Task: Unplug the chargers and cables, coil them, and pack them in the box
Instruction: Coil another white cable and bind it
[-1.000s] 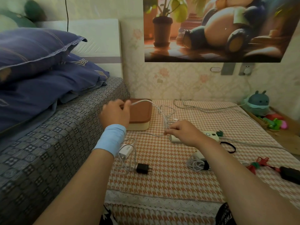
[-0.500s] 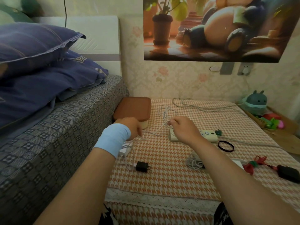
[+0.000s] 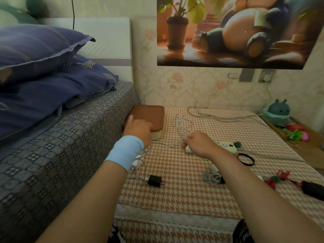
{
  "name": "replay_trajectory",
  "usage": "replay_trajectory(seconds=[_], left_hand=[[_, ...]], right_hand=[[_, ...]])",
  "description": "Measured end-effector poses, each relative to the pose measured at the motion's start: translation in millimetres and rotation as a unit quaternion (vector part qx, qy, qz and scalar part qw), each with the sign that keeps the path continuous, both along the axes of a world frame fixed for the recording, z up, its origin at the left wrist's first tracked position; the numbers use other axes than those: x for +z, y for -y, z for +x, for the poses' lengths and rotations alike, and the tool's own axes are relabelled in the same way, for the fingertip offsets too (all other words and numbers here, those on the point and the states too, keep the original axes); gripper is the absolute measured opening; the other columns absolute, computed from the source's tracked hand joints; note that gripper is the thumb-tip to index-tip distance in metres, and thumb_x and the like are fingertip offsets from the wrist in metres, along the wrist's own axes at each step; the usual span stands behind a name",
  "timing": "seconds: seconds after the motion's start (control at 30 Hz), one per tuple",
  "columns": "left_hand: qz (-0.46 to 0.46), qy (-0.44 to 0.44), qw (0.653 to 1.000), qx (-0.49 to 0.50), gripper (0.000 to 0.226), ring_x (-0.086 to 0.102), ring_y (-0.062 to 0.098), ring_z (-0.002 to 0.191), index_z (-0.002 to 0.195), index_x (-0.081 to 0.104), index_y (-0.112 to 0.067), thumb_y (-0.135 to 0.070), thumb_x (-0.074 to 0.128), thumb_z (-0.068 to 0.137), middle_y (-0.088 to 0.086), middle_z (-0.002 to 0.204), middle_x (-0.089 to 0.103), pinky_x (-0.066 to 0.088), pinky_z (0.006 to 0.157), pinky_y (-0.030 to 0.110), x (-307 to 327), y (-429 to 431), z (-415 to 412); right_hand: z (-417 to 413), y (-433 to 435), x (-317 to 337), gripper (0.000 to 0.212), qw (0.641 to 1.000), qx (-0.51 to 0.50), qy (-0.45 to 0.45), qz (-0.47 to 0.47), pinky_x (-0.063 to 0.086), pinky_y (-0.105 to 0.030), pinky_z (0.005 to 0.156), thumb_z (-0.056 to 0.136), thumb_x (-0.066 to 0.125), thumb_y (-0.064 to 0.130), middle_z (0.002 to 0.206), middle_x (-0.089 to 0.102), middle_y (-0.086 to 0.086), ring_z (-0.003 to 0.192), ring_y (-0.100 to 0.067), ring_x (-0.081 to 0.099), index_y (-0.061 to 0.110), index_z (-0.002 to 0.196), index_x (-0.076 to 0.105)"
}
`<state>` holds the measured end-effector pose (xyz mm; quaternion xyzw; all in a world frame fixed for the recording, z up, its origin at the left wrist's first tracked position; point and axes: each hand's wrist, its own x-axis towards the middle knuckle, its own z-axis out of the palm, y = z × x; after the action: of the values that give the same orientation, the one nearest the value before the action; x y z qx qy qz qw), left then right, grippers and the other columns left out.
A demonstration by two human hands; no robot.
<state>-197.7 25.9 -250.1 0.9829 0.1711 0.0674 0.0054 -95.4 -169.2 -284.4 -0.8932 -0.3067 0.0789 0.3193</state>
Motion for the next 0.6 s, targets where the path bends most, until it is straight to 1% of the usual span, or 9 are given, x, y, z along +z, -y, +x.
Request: replay_trajectory(seconds=[0.07,0.13,0.2,0.23,0.3,0.4,0.5,0.53,0.6], left_hand=[[-0.131,0.053,0.988,-0.060,0.058,0.033,0.029,0.141,0.143,0.046,-0.029,-0.004,0.044,0.091,0.004,0.146,0.047,0.026,0.117,0.039,1,23,3],[-0.243,0.068,0.961,-0.113,0.059,0.045,0.028,0.134,0.147,0.040,-0.029,-0.005,0.041,0.094,0.005,0.147,0.047,0.045,0.105,0.038,-3,41,6],[-0.273,0.027,0.954,-0.118,0.047,0.061,0.027,0.112,0.143,0.045,-0.022,-0.011,0.041,0.098,0.008,0.133,0.059,0.052,0.093,0.039,-10,51,8],[-0.300,0.006,0.948,-0.108,0.038,0.066,0.025,0.094,0.136,0.052,-0.017,-0.014,0.039,0.100,0.010,0.117,0.066,0.055,0.083,0.038,-12,52,9],[-0.346,-0.015,0.935,-0.079,0.030,0.057,0.018,0.067,0.118,0.063,-0.008,-0.015,0.038,0.101,0.008,0.086,0.062,0.050,0.062,0.029,-7,48,9],[-0.333,0.011,0.943,-0.026,0.027,0.050,0.018,0.066,0.079,0.068,-0.014,-0.031,0.052,0.093,0.004,0.081,0.060,0.040,0.061,0.029,5,31,6],[-0.342,0.136,0.930,-0.017,0.051,0.037,0.018,0.055,0.060,0.050,-0.015,-0.059,0.060,0.084,-0.001,0.056,0.041,0.030,0.056,0.029,6,20,4],[-0.349,0.197,0.916,-0.022,0.055,0.032,0.017,0.053,0.058,0.049,-0.010,-0.056,0.063,0.084,0.000,0.053,0.034,0.027,0.054,0.028,5,20,5],[-0.405,0.331,0.852,-0.007,0.052,0.032,0.015,0.055,0.061,0.056,0.000,-0.045,0.067,0.085,0.005,0.057,0.034,0.028,0.055,0.028,8,17,8]], right_hand=[[-4,-4,1,0.041,1.000,0.017,-0.003,0.018,0.039,-0.031,0.053,0.105,0.049,0.028,0.058,0.061,-0.007,0.053,-0.019,0.051,0.023,0.072,0.072],[-11,-9,1,0.039,0.997,0.044,-0.026,0.055,0.037,-0.031,0.052,0.104,0.053,0.030,0.058,0.059,-0.006,0.053,-0.022,0.048,0.021,0.070,0.071],[-17,-12,3,0.044,0.992,0.055,-0.047,0.106,0.033,-0.030,0.052,0.103,0.055,0.031,0.054,0.053,-0.004,0.050,-0.020,0.042,0.014,0.063,0.063],[-16,-11,4,0.045,0.988,0.050,-0.057,0.132,0.034,-0.029,0.052,0.102,0.058,0.031,0.053,0.051,-0.004,0.048,-0.019,0.039,0.010,0.063,0.062],[-13,-6,4,0.041,0.982,0.044,-0.087,0.160,0.036,-0.026,0.048,0.098,0.064,0.031,0.055,0.051,-0.007,0.044,-0.015,0.039,0.001,0.071,0.067],[-3,7,0,0.035,0.990,0.072,-0.075,0.094,0.043,-0.028,0.053,0.093,0.071,0.029,0.054,0.059,0.000,0.047,-0.013,0.049,0.011,0.063,0.067],[4,7,-7,0.035,0.993,0.083,-0.055,0.071,0.050,-0.039,0.061,0.091,0.071,0.033,0.063,0.068,-0.006,0.057,-0.025,0.059,0.015,0.062,0.067],[7,4,-9,0.033,0.993,0.079,-0.041,0.077,0.052,-0.043,0.064,0.090,0.070,0.036,0.070,0.071,-0.011,0.064,-0.032,0.063,0.012,0.066,0.068],[12,0,-15,0.033,0.994,0.081,-0.010,0.074,0.055,-0.046,0.070,0.090,0.068,0.036,0.080,0.069,-0.018,0.073,-0.035,0.064,0.007,0.076,0.068]])
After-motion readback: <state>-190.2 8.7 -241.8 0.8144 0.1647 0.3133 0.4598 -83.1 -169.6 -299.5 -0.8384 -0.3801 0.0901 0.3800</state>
